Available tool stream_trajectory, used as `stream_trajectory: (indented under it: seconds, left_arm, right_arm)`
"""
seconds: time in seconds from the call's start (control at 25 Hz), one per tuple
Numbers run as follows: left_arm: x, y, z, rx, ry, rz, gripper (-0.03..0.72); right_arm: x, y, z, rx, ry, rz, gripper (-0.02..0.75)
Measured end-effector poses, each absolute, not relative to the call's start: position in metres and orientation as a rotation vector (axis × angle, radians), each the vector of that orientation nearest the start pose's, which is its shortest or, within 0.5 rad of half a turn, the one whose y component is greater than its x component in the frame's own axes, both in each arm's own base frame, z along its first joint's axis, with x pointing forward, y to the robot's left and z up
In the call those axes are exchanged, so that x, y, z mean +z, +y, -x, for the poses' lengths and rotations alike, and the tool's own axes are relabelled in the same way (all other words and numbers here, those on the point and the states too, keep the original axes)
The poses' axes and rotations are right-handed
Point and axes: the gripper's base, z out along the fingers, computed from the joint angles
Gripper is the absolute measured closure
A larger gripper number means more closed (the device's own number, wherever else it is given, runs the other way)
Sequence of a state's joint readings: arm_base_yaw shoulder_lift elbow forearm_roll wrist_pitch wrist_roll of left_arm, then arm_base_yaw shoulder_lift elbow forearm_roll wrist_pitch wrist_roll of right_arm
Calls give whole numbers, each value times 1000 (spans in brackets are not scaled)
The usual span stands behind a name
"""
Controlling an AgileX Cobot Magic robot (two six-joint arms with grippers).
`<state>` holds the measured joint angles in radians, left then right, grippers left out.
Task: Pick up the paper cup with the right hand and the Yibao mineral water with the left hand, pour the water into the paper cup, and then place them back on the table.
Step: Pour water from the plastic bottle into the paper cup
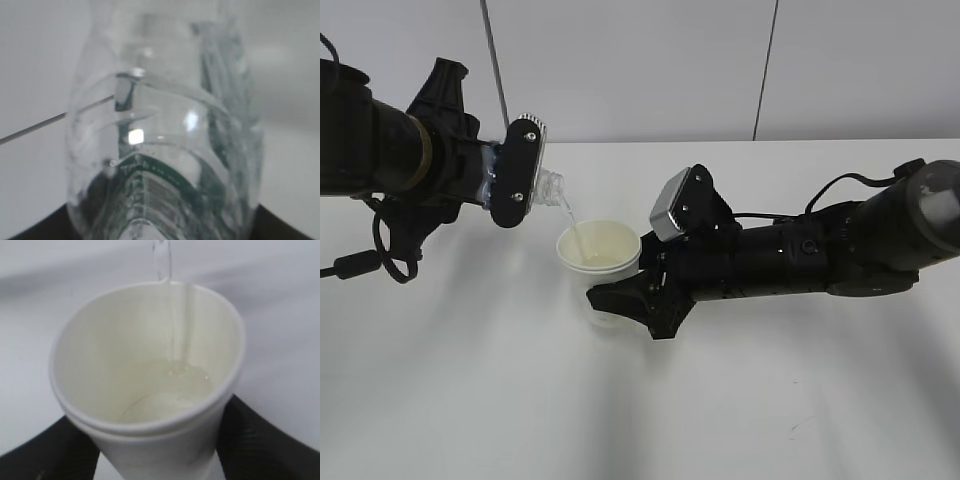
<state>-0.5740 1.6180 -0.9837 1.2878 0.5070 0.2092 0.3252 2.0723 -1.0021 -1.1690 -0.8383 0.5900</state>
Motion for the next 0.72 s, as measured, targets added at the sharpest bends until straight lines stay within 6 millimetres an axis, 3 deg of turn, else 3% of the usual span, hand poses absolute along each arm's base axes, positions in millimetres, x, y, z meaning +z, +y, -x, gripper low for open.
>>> stream_trajectory:
  seconds: [0.72]
  left_arm:
    - [241, -148, -308, 1022, 1448, -1880, 342]
  right_arm:
    - [118, 180, -343, 729, 1733, 1133, 232]
